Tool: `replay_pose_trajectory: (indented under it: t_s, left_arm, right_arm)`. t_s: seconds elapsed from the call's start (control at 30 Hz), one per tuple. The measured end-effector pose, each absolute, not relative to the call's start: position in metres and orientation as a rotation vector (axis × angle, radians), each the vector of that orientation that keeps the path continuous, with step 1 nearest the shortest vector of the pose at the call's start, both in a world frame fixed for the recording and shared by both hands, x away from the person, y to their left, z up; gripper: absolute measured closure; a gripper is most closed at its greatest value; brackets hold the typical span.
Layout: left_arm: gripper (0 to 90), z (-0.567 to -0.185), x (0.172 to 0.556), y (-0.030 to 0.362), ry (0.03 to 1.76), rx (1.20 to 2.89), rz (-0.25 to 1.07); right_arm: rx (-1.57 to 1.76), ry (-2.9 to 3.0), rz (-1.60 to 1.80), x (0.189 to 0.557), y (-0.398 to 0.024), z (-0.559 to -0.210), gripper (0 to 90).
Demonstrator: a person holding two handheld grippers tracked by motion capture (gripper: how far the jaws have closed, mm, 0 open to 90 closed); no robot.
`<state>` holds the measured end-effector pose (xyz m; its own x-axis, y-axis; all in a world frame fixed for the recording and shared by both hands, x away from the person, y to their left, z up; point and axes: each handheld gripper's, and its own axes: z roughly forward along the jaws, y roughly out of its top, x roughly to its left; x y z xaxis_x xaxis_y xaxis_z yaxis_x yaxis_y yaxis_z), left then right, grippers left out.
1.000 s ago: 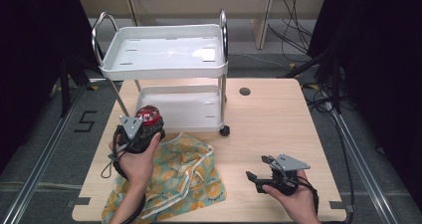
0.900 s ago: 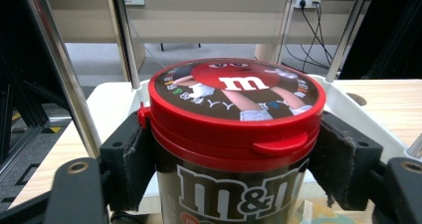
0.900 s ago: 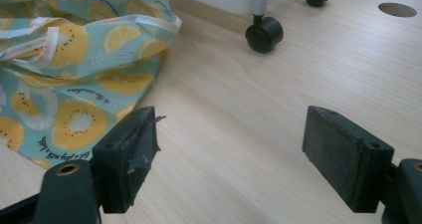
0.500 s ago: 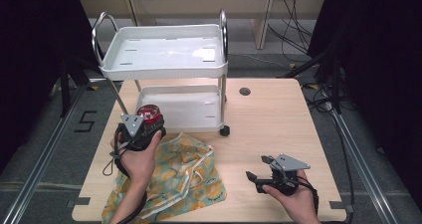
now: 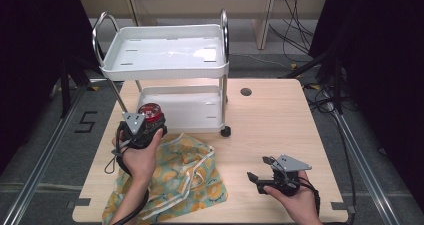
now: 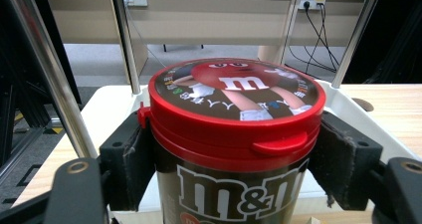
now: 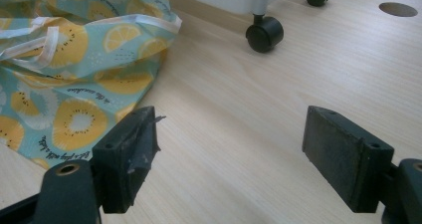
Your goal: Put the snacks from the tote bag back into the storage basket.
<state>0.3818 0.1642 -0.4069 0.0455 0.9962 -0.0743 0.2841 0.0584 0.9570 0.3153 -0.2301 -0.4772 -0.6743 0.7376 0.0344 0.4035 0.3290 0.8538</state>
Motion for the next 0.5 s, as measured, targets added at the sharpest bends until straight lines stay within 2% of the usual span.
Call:
replay_pose_trajectory:
  t_s: [0.5]
  left_arm:
    - [25.4, -0.4071, 0.3888, 0.1654, 1.413, 1.387, 0.963]
  right_arm:
    - [1.031, 2.261, 1.280, 0.3142, -0.2293, -0.4770, 22.6]
